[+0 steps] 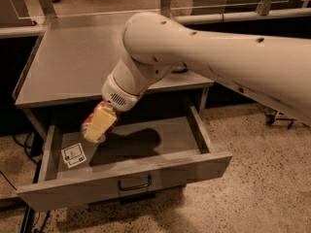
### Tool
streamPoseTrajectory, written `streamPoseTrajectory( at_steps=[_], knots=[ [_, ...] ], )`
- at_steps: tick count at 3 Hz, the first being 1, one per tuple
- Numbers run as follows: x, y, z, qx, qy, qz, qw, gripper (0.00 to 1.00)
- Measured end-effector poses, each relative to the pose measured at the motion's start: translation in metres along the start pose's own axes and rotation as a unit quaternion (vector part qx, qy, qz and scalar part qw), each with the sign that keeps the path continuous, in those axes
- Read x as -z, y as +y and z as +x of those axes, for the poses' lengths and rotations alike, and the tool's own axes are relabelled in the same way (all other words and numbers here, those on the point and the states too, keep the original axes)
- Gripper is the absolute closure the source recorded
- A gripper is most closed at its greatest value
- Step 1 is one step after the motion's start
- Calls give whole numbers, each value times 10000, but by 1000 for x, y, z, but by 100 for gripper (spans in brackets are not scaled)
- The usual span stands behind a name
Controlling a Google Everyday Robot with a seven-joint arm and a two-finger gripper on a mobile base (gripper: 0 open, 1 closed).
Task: Place coke can into top drawer
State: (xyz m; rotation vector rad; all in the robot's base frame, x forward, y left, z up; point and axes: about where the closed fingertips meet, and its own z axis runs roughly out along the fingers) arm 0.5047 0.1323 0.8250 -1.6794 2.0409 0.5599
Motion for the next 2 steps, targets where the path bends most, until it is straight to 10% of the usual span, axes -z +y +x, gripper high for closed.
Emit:
streamPoseTrajectory(
  at_steps=[2],
  knots=[
    [-23,-10,34,-603,171,-21,9980,100]
  ],
)
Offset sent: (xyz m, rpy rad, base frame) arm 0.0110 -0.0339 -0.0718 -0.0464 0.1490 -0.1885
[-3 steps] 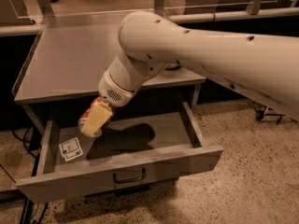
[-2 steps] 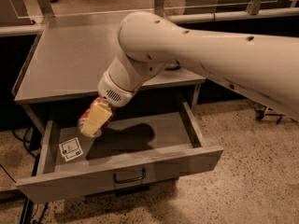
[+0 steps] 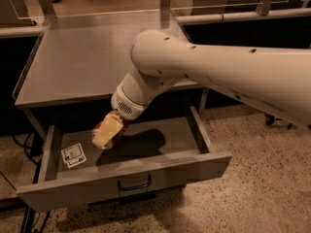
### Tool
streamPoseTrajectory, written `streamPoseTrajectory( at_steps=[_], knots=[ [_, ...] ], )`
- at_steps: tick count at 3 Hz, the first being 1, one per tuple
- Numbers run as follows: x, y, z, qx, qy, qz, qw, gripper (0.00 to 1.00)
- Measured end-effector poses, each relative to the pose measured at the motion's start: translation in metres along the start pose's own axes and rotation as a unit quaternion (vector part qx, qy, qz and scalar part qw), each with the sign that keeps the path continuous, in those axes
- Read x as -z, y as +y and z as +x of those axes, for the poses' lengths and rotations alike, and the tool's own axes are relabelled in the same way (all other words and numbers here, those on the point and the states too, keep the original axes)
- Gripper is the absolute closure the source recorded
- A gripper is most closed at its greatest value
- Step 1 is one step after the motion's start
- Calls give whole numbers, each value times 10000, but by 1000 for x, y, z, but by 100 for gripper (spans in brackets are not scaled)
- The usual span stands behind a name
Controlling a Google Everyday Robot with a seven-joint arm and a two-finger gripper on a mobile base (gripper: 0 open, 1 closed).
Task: Place coke can into top drawer
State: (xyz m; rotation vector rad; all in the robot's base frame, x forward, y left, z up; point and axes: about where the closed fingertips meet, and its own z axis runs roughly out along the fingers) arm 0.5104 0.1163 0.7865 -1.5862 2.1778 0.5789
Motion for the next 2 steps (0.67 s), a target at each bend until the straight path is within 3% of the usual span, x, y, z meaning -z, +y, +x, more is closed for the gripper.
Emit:
streamPoseTrajectory(
  at_steps=[2],
  knots=[
    [-20,-11,34,-575,337,67,9978,100]
  ],
)
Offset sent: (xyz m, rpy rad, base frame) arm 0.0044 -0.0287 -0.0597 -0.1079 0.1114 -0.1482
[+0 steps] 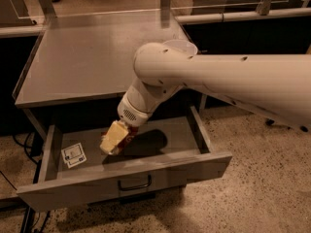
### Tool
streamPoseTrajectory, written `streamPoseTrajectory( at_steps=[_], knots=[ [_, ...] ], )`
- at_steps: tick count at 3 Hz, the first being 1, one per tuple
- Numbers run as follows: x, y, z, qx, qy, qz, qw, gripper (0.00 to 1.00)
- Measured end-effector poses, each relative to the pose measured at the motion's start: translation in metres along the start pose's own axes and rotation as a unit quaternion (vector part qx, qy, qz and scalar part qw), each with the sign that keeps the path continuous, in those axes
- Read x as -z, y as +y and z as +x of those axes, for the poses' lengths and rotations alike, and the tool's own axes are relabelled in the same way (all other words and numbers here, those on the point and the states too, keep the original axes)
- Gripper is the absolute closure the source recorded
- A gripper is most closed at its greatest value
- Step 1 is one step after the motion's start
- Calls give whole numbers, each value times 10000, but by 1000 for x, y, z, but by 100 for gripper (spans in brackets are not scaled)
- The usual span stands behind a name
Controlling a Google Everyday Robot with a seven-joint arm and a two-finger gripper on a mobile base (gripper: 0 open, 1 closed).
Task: Place coke can into top drawer
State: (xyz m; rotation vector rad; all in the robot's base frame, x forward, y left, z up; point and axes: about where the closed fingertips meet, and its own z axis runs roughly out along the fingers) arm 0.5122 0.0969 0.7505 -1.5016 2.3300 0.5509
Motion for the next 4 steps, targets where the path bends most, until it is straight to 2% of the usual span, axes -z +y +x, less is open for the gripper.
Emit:
streamPoseTrajectory(
  at_steps=[2,4],
  knots=[
    [-2,-1,3,-87,-11,-5,10000,100],
    [-26,-24,29,-737,136,-23,9972,100]
  ],
)
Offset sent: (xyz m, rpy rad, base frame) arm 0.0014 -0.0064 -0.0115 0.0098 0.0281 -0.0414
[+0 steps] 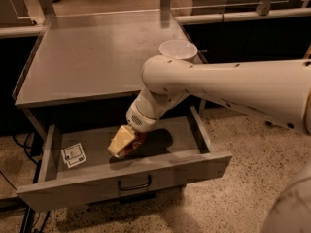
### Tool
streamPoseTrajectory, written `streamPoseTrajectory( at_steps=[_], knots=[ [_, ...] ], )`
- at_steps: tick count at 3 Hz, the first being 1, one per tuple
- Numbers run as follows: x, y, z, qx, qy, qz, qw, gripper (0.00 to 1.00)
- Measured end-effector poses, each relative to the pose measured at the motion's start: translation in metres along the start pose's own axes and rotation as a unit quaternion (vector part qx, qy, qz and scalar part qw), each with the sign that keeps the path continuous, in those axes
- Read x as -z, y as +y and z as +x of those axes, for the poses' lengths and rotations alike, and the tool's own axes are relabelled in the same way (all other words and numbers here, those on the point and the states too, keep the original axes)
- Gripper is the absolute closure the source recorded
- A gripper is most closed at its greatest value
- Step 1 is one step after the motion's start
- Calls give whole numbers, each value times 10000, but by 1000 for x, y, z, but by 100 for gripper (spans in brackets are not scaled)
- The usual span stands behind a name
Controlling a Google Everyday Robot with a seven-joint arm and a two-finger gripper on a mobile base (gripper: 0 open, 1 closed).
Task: Place coke can into top drawer
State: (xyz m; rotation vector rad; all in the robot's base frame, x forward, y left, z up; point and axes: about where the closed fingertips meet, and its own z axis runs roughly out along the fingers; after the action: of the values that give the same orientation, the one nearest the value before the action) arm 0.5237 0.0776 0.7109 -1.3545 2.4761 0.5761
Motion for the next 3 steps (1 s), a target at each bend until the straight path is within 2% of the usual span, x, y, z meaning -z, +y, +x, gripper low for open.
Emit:
streamPoseTrajectory(
  at_steps=[1,3],
  knots=[
    [-12,-15,1,-213,19,29,9998,100],
    [-30,-28,-4,-350,-158,122,9992,100]
  ],
)
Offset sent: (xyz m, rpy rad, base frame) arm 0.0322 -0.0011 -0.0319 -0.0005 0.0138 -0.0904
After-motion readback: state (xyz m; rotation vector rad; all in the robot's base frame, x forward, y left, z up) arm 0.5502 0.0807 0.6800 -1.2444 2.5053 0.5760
